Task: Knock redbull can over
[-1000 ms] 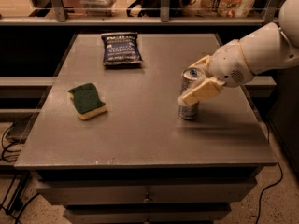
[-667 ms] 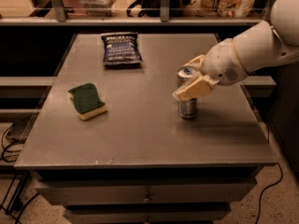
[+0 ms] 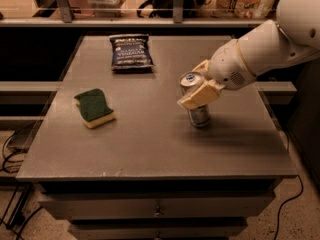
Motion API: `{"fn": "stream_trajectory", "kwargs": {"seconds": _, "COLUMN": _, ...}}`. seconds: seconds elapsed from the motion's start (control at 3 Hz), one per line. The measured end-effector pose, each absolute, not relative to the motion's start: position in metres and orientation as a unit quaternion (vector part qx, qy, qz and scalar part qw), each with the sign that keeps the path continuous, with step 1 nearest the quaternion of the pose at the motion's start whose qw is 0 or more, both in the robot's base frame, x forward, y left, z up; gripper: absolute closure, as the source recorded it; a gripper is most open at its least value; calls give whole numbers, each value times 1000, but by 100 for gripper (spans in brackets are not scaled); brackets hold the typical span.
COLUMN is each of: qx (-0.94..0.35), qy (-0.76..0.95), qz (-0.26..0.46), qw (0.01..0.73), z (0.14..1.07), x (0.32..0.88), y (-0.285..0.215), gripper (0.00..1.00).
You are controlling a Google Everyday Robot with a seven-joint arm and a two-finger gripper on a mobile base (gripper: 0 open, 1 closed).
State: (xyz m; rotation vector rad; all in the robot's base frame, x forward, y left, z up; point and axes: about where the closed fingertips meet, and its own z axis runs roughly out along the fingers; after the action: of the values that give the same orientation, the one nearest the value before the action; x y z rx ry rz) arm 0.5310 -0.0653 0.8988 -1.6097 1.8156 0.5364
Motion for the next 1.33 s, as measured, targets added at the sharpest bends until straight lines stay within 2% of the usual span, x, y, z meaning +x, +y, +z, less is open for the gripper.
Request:
{"fn": "stream_trajectory", "kwargs": {"seconds": 0.33, "qx": -613, "qy": 692, "qz": 204, "qw": 322, "z": 899, "x": 531, "y": -65, "gripper": 100}}
{"fn": "stream_trajectory", "kwargs": {"seconds": 0.67, "qx": -632, "qy": 694, "qz": 148, "qw": 313, "z": 903, "x": 531, "y": -64, "gripper": 100}}
{"fn": "stream_trajectory", "kwargs": {"seconds": 1.33, "qx": -668, "qy": 685, "qz": -38, "qw": 289, "z": 970, "x": 535, "y": -75, "gripper": 100}}
